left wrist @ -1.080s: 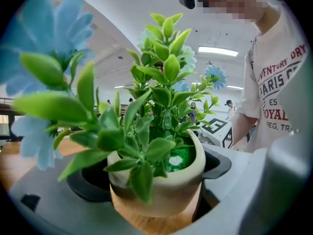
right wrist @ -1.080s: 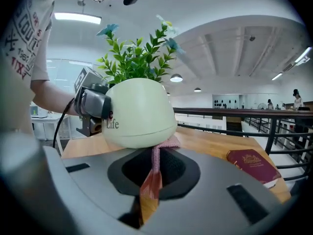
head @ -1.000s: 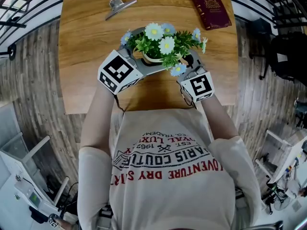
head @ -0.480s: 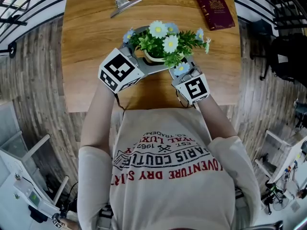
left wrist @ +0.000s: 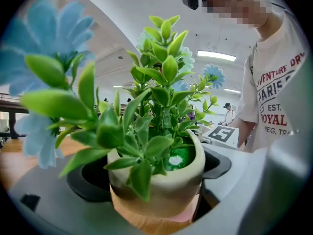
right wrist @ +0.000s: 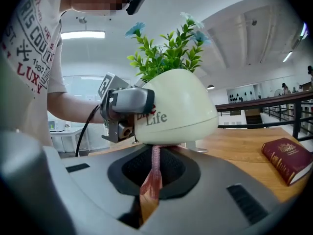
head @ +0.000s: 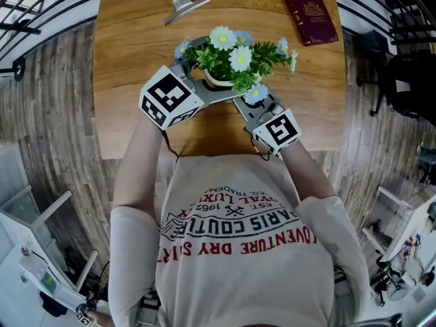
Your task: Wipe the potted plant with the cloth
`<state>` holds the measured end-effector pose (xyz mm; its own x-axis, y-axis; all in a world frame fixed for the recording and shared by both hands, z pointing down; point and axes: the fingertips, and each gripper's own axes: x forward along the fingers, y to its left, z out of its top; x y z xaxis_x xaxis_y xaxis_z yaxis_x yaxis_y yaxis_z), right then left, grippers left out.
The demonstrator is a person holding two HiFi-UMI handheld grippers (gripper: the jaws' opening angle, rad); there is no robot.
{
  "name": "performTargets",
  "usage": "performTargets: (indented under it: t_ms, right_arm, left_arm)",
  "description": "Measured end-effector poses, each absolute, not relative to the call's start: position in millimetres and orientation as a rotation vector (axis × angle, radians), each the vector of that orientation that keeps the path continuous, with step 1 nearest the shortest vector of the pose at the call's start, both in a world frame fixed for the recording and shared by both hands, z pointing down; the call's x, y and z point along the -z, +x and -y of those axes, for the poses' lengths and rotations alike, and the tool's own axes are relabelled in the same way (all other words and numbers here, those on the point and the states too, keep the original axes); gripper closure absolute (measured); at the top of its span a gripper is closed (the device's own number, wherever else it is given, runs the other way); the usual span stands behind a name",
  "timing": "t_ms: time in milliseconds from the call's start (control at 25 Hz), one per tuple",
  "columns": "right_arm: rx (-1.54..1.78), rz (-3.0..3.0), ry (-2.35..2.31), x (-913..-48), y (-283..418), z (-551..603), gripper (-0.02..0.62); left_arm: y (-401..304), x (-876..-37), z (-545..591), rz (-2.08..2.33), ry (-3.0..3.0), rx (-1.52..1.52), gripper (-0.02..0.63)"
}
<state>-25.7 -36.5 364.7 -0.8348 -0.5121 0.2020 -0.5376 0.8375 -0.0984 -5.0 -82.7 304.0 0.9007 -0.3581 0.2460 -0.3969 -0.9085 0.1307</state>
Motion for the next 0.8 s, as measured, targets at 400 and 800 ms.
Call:
performTargets:
  t_ms: [400, 800]
  right_arm:
    - [-0.281, 2.793, 0.89, -373, -5, 38, 0.552]
    - [-0.315, 2.73, 0.971, -384, 16, 38, 0.552]
  left_arm:
    - [-13, -315, 78, 0.545, 2.911, -0.388, 0.087]
    - [-24, -332, 73, 0.539, 2.92, -0.467, 0.086]
